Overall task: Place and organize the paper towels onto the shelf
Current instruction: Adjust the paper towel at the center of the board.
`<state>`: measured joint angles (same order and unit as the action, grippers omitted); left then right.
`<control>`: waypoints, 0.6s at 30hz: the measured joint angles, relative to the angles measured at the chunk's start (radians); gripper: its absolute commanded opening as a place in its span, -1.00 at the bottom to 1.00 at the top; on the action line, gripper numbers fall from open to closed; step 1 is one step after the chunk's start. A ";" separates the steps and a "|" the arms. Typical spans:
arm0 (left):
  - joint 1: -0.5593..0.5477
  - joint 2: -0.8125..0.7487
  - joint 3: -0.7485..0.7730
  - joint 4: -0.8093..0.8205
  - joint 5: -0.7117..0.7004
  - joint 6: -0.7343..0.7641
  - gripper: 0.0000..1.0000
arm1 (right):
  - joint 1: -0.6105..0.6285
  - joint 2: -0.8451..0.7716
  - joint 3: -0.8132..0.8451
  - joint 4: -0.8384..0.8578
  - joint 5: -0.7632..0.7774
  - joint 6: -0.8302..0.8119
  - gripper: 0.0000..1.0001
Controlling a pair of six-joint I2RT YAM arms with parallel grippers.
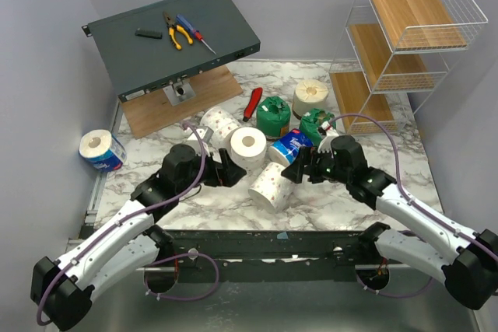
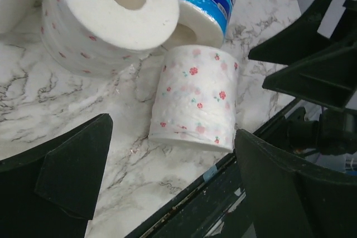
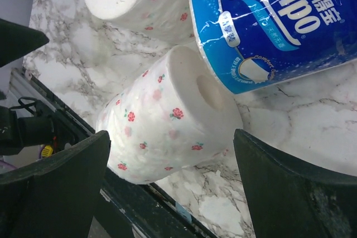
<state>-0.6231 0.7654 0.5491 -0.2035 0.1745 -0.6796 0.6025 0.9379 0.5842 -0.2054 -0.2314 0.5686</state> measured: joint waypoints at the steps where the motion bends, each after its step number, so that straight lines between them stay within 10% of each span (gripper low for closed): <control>1: -0.009 -0.005 -0.005 0.000 0.004 0.002 0.90 | 0.000 0.004 -0.012 0.016 0.000 0.006 0.89; 18: -0.152 -0.017 -0.114 0.086 0.066 -0.033 0.77 | 0.021 0.082 -0.099 0.266 -0.057 0.080 0.89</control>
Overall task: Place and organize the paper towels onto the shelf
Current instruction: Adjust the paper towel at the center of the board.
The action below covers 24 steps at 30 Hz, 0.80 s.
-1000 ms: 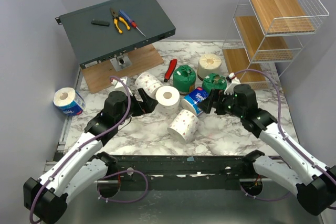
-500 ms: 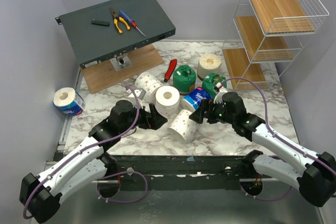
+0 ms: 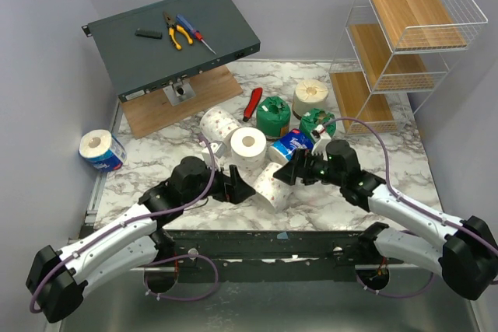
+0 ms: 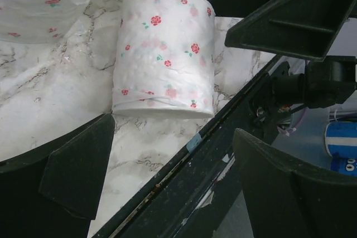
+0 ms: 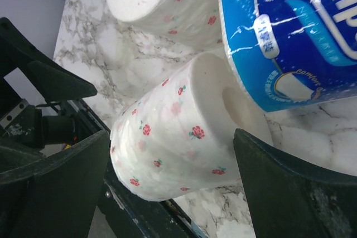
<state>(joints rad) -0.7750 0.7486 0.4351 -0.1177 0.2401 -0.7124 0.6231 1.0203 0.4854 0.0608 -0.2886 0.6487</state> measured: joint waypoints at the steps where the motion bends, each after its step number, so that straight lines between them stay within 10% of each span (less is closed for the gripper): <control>1: -0.006 0.004 0.000 0.006 0.000 -0.001 0.74 | 0.009 -0.002 -0.007 0.006 -0.003 0.006 0.89; 24: -0.128 0.094 -0.074 0.093 0.004 -0.089 0.65 | 0.052 -0.248 -0.176 -0.034 0.059 0.093 0.95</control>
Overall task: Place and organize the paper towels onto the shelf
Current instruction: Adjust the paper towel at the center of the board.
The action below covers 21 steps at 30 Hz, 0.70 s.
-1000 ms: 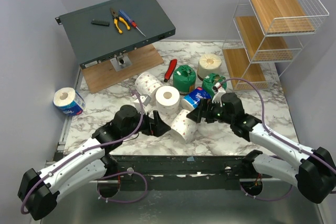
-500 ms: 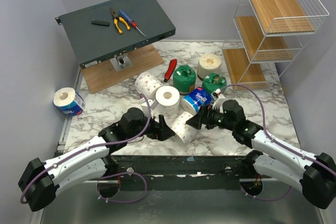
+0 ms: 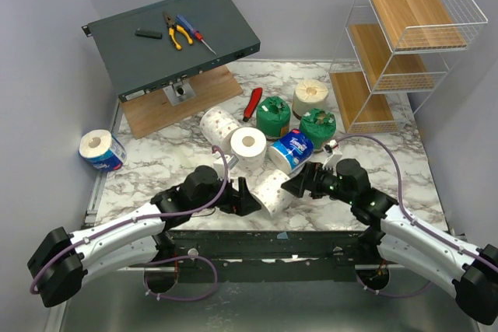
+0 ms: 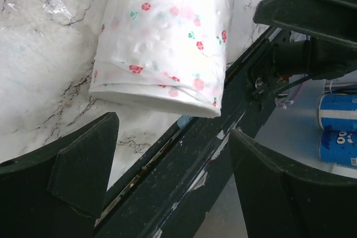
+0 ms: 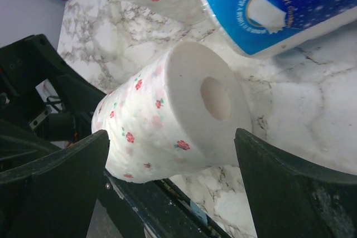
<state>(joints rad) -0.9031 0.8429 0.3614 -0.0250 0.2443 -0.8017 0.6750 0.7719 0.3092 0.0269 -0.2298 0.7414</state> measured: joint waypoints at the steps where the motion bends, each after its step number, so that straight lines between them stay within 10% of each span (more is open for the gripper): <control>1: 0.000 0.002 0.000 0.005 0.000 0.000 0.65 | 0.000 -0.007 0.000 -0.008 0.021 0.004 0.95; 21: -0.034 0.151 0.072 0.058 -0.047 0.005 0.59 | 0.000 0.108 0.017 0.035 0.004 0.002 0.95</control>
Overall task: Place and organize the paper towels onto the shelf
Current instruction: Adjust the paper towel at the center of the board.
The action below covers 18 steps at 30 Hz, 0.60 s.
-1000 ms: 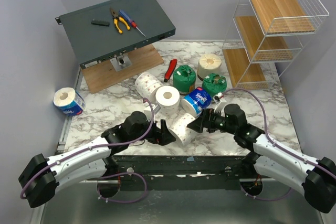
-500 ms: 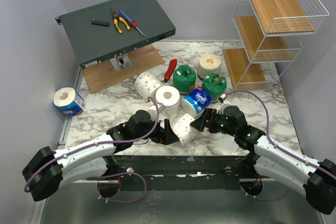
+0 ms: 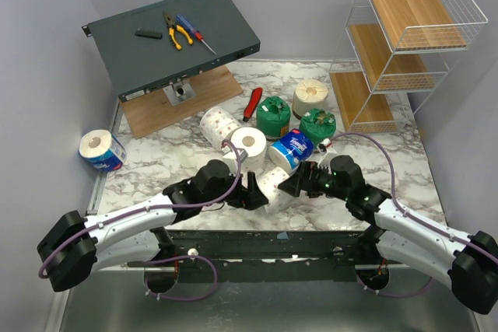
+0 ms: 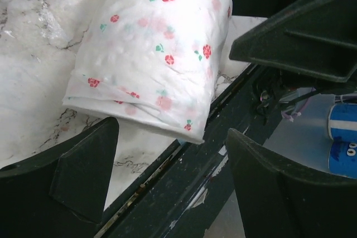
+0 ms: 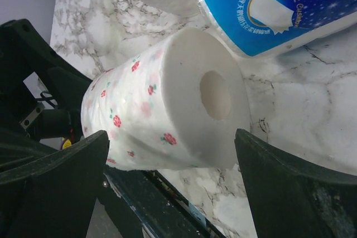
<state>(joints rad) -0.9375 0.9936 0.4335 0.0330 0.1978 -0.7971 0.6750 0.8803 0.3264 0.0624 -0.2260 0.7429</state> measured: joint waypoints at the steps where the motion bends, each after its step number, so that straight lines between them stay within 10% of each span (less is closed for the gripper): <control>1: 0.000 0.005 0.011 -0.006 -0.008 0.003 0.59 | 0.000 -0.005 0.000 0.000 -0.005 -0.001 0.95; 18: 0.063 0.087 0.082 -0.012 -0.123 -0.035 0.61 | 0.000 -0.068 -0.060 0.023 -0.076 0.001 0.96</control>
<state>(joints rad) -0.8749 1.0805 0.5152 0.0212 0.0746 -0.8318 0.6750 0.8127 0.2668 0.0853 -0.3016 0.7437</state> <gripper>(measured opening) 0.803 0.975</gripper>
